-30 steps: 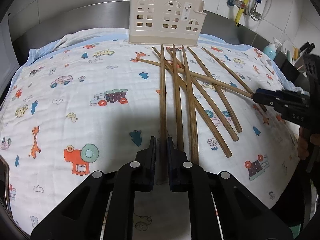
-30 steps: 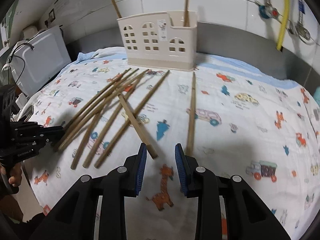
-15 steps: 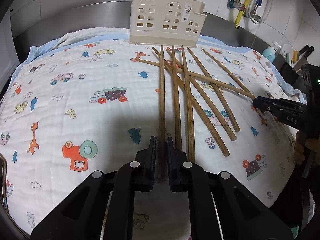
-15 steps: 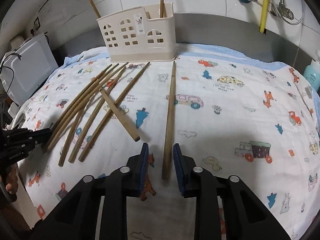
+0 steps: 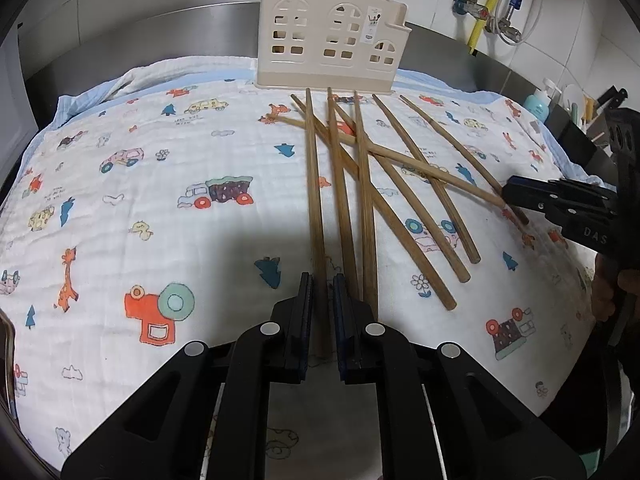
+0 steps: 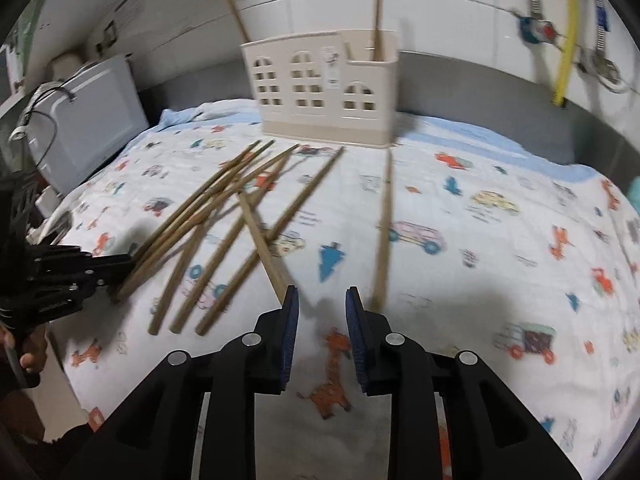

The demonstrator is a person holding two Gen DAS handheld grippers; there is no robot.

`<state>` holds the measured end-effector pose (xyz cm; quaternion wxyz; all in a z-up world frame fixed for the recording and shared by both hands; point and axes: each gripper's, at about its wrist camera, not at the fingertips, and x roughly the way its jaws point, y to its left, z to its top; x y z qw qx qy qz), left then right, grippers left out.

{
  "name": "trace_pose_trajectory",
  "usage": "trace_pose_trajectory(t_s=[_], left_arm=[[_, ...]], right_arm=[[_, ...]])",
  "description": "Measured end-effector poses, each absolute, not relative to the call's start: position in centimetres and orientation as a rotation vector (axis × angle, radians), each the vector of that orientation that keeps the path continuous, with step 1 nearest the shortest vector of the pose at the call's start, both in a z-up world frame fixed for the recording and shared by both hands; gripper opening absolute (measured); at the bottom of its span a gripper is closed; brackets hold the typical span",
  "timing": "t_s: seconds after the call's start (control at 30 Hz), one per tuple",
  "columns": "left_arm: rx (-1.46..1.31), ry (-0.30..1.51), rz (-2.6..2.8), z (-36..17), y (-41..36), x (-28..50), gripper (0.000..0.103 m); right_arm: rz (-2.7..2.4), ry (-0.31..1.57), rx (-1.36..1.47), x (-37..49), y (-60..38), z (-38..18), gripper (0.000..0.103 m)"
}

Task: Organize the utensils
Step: 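Close the right tool on one chopstick while the left tool closes on another, then lift both held chopsticks upright off the blanket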

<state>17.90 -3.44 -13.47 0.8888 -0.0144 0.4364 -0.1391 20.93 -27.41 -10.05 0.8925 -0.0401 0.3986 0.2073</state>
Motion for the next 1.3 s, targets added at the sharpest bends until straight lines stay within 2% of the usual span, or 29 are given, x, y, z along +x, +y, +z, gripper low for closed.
trace_pose_trajectory(t_s=[0.1, 0.43, 0.47, 0.57, 1.13, 1.3], left_arm=[[-0.052, 0.914, -0.292, -13.5, -3.3, 18.0, 0.010], [-0.028, 0.907, -0.269, -13.5, -3.6, 17.9, 0.009], [-0.021, 0.908, -0.265, -13.5, -3.7, 17.9, 0.009], [-0.008, 0.918, -0.240, -13.5, -4.0, 18.2, 0.008], [-0.047, 0.919, -0.235, -13.5, -3.9, 17.9, 0.009], [0.030, 0.937, -0.233, -13.4, -4.8, 18.3, 0.009]], right_arm=[[0.439, 0.811, -0.072, 20.7, -27.3, -9.5, 0.029], [0.484, 0.842, -0.152, 22.3, -24.7, -11.2, 0.029], [0.485, 0.845, -0.157, 22.5, -24.6, -11.4, 0.028], [0.485, 0.852, -0.158, 22.6, -24.6, -11.7, 0.017], [0.455, 0.724, -0.054, 19.4, -25.0, -7.2, 0.010], [0.443, 0.707, -0.029, 19.1, -24.9, -6.2, 0.008]])
